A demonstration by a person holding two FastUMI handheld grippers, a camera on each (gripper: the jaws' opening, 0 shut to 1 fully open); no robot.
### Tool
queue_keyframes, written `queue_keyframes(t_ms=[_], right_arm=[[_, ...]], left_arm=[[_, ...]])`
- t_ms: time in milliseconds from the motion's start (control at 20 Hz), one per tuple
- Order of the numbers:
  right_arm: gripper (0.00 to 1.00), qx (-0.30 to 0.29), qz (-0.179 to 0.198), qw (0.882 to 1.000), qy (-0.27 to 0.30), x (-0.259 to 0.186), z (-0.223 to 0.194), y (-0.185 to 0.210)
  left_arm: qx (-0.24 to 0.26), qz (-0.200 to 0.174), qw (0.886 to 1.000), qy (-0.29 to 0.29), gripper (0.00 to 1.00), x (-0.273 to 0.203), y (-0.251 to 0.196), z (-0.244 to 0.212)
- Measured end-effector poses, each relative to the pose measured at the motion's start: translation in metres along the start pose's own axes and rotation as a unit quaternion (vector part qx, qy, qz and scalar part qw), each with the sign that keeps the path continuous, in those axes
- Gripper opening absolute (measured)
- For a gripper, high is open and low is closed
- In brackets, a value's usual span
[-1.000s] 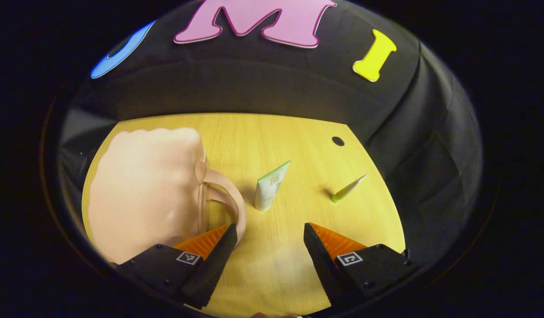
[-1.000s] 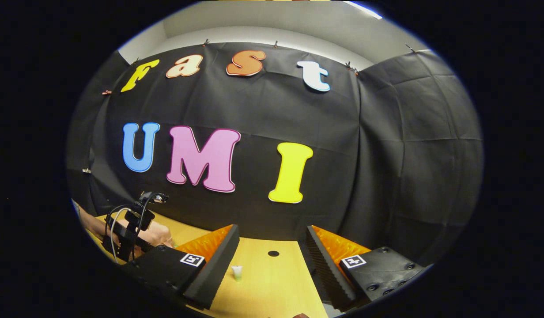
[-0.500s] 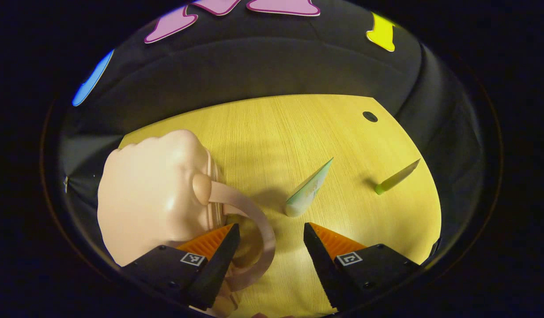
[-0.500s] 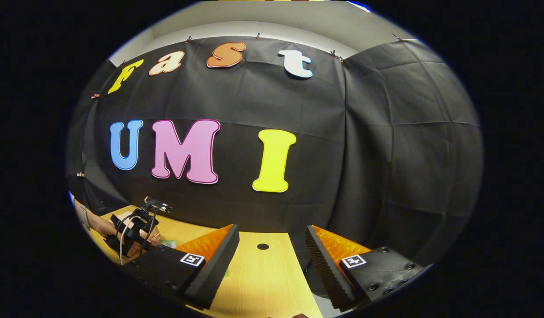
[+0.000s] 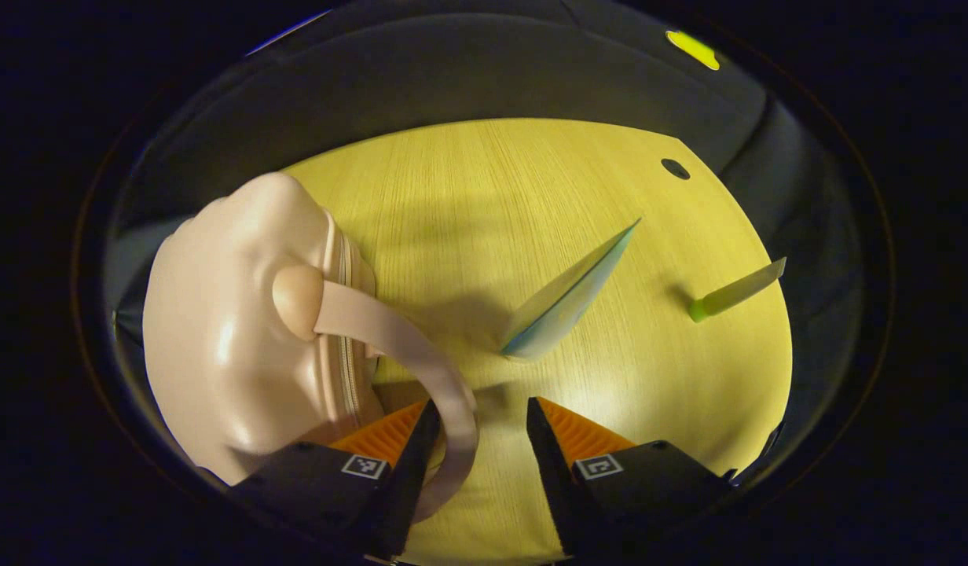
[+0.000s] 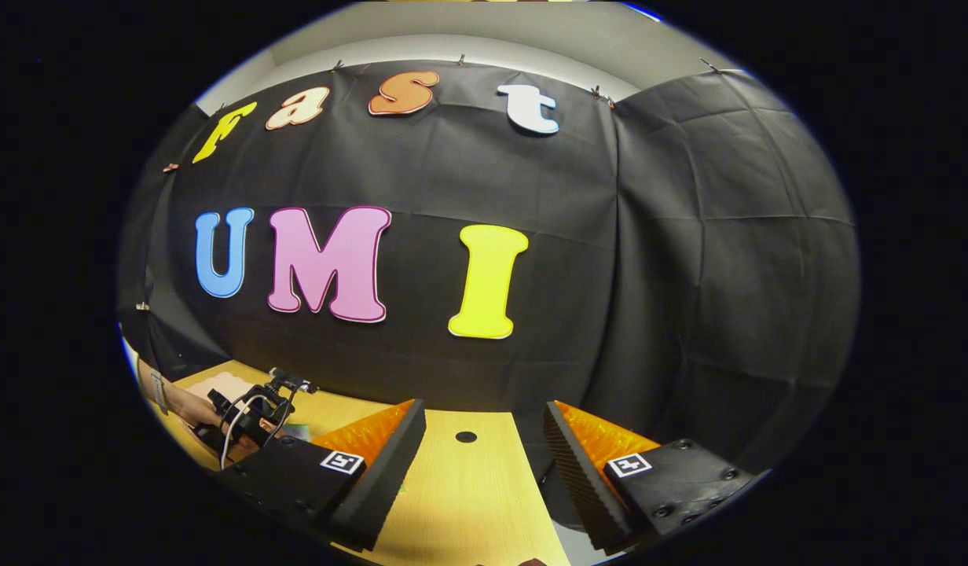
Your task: First open the suitcase, pack the skin care products into it, and then close the suitcase.
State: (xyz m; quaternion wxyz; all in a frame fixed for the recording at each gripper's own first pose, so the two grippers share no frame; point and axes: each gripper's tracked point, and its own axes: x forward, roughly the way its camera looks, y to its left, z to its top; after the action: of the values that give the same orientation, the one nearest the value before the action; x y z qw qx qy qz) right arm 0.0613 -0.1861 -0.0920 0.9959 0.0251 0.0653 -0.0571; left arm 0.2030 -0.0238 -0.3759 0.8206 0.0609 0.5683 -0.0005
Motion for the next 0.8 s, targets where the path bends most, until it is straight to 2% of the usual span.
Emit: queue_keyframes(t_ms=[50, 150, 200, 250, 350, 450, 550, 600, 800], right_arm=[[0.96, 0.001, 0.001, 1.000, 0.003, 0.002, -0.001, -0.001], [0.96, 0.002, 0.001, 1.000, 0.008, 0.004, -0.006, -0.001], [0.96, 0.003, 0.001, 1.000, 0.009, 0.006, -0.007, -0.002], [0.96, 0.004, 0.001, 1.000, 0.009, 0.007, -0.007, -0.002], [0.96, 0.006, 0.003, 1.000, 0.009, 0.011, -0.007, 0.000], [0.96, 0.006, 0.009, 1.000, 0.007, 0.016, -0.008, 0.005], [0.96, 0.006, 0.018, 1.000, 0.006, 0.022, -0.008, 0.012], [0.96, 0.005, 0.025, 1.000, 0.005, 0.025, -0.008, 0.016], [0.96, 0.004, 0.047, 0.999, -0.004, 0.043, 0.001, 0.042]], left_arm=[[0.000, 0.012, 1.000, -0.003, 0.65, 0.000, 0.009, 0.000], [0.001, -0.016, 1.000, -0.016, 0.28, -0.007, 0.003, 0.005], [0.019, -0.016, 0.999, -0.022, 0.30, -0.013, 0.003, 0.009], [0.038, -0.011, 0.999, -0.029, 0.23, -0.018, 0.003, 0.013], [0.065, -0.010, 0.997, -0.051, 0.20, -0.032, 0.004, 0.025], [0.057, -0.018, 0.997, -0.053, 0.17, -0.056, 0.005, 0.029], [0.048, -0.027, 0.996, -0.073, 0.19, -0.079, 0.011, 0.039], [0.054, -0.023, 0.994, -0.089, 0.16, -0.093, 0.018, 0.045], [0.071, -0.003, 0.985, -0.158, 0.15, -0.167, 0.070, 0.066]])
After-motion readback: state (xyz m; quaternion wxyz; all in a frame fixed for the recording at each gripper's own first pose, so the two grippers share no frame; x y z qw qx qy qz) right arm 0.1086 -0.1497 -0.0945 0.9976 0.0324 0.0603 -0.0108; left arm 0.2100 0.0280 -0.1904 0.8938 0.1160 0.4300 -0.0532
